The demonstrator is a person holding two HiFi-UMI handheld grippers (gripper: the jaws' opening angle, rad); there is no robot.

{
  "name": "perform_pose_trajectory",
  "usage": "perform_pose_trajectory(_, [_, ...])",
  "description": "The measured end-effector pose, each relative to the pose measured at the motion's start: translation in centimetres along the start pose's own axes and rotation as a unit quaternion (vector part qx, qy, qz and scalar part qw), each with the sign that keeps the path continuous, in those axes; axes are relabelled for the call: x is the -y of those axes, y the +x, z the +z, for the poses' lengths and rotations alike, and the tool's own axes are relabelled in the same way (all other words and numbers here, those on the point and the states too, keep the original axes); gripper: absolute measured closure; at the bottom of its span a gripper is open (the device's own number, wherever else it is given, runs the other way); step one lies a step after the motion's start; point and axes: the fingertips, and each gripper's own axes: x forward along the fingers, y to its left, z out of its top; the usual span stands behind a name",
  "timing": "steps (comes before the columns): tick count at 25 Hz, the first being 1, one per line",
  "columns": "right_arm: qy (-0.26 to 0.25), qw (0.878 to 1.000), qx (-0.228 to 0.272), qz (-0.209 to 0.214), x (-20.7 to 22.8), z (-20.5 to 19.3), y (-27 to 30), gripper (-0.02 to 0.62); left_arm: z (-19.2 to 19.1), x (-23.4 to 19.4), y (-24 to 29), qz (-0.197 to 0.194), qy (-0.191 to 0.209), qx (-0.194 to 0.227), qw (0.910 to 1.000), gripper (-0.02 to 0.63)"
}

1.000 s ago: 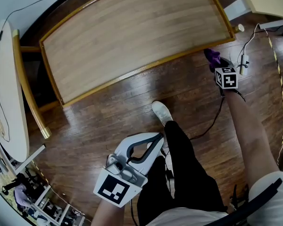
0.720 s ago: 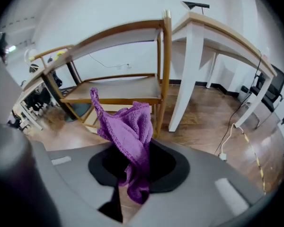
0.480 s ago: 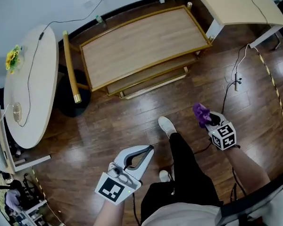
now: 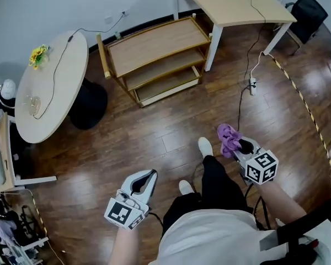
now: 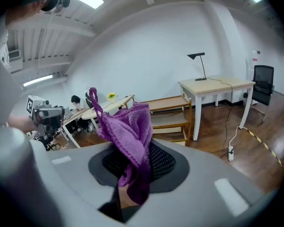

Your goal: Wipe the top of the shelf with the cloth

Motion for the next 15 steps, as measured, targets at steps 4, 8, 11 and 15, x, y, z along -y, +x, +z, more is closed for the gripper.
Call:
perform_pose_trajectory(4, [-0.029, 0.999, 0.015, 0.002, -2.7, 0.5, -6.6, 0.494, 1.5, 5.0, -2.9, 0.003, 0.015, 0.017, 0.9997, 0.588])
perform_pose_trajectory(8, [-0.043, 0.998, 0.048, 0.019, -3.5, 1.6, -11.6, 0.494, 2.7, 9.6, -3.5, 0.008, 0.025, 0.04, 0.9988, 0.588])
perform_pose_trajectory(11, [-0.031, 0.996, 0.077, 0.034, -2.7, 2.3, -15.4, 0.492, 3.4, 13.7, -2.5, 0.009, 0.032, 0.048, 0.9983, 0.588])
perform_pose_trajectory(15, [-0.032, 0.993, 0.106, 0.04, -0.8, 2.2, -21.3, 0.492, 4.0, 20.3, 0.1, -0.008, 0.023, 0.07, 0.9973, 0.588])
